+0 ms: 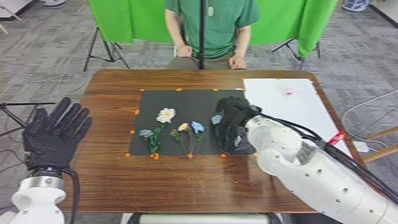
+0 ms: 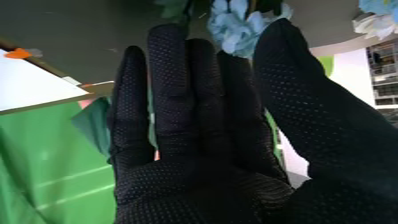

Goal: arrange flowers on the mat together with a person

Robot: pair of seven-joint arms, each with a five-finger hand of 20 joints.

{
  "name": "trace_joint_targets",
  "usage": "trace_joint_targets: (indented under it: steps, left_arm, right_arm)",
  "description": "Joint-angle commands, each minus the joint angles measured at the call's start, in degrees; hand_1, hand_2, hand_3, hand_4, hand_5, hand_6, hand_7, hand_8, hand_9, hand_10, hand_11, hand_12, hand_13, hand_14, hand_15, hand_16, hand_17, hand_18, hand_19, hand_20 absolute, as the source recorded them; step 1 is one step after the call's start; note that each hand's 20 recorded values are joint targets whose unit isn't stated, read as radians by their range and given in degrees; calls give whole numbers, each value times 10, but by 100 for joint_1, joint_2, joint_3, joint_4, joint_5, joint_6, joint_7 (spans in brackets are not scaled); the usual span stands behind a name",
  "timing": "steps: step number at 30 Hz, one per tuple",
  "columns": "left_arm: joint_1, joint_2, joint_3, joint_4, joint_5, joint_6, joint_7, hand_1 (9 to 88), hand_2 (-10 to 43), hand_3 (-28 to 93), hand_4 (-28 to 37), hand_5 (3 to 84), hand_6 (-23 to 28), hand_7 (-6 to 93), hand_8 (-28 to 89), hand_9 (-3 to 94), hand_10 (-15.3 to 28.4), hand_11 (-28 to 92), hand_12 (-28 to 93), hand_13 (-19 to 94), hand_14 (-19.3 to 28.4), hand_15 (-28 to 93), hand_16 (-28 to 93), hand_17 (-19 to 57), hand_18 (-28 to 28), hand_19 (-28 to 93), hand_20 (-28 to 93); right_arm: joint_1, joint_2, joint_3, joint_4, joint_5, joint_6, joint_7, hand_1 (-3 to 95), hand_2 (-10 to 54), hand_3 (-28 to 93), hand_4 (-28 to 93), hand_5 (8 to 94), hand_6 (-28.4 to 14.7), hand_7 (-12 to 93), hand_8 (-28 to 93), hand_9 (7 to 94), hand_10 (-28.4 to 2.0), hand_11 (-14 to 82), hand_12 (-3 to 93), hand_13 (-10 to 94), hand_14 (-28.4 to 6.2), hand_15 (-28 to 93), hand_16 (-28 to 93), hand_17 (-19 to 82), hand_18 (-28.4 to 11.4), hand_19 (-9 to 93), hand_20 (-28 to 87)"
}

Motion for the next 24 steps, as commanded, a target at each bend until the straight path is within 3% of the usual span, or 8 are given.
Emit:
trace_joint_targets:
  steps: [1,3,5,9,10,14,20,24]
  left_arm:
    - [77,-46,30,29,83,-117,-47,246,142,734,-283,427,81,111,-91,358,146,174,78,260,138,264,-73,-39,126,308,105]
    - [102,-61,-4,13,126,-119,-85,246,142,733,-283,424,80,110,-91,357,147,173,77,260,137,262,-73,-39,126,307,105]
    - [97,-77,-46,12,263,-85,-205,246,142,729,-283,423,81,109,-90,355,146,171,77,258,137,260,-74,-39,126,307,105]
    - [84,-86,-94,49,340,-253,-272,244,147,725,-283,421,81,104,-90,353,146,169,76,255,135,256,-74,-40,126,307,105]
    - [78,-76,-105,53,401,-251,-303,244,147,725,-283,419,80,103,-90,352,146,169,76,254,135,254,-75,-40,126,307,105]
    - [47,-56,-164,49,677,-207,-400,244,148,721,-283,416,79,97,-87,349,146,165,75,252,133,247,-75,-41,126,307,104]
    - [105,-83,-259,38,646,-256,-296,242,149,722,-283,416,80,96,-86,348,146,164,76,252,133,246,-73,-42,126,306,103]
    - [129,-104,-267,61,612,-330,-245,239,147,725,-283,414,78,95,-85,348,146,164,77,251,131,243,-72,-42,125,306,103]
  right_arm:
    - [-513,241,803,-599,319,242,-5,458,-95,784,-283,425,-29,226,-132,483,-140,285,228,489,-100,487,209,202,-181,641,205]
    - [-725,292,1144,-813,680,194,-75,414,-94,780,-283,395,-42,182,-115,459,-155,197,199,467,-115,403,168,190,-176,591,156]
    - [-980,329,1502,-1025,1154,289,-107,380,-76,775,-282,370,-53,154,-102,432,-166,158,192,449,-124,367,160,182,-173,566,119]
    - [-1583,229,2681,-1193,3142,-257,-797,363,-46,770,-281,360,-60,137,-90,407,-171,127,181,428,-133,337,155,173,-169,540,84]
    - [-1743,190,3031,-1183,4026,-481,-910,366,-30,768,-281,355,-59,136,-89,392,-167,116,177,408,-131,312,151,163,-164,519,72]
    - [-2332,225,3717,-1331,5336,-217,-1188,378,-10,762,-282,343,-59,138,-89,364,-171,95,171,367,-132,269,145,151,-157,496,59]
    - [-3201,100,4494,-1527,6824,325,-1810,262,55,731,-249,349,-64,119,-85,361,-176,73,170,346,-150,229,166,127,-167,466,67]
    - [-3775,-142,4936,-1682,6783,415,-1930,225,87,711,-232,349,-64,90,-74,358,-182,54,170,332,-158,203,180,117,-172,444,76]
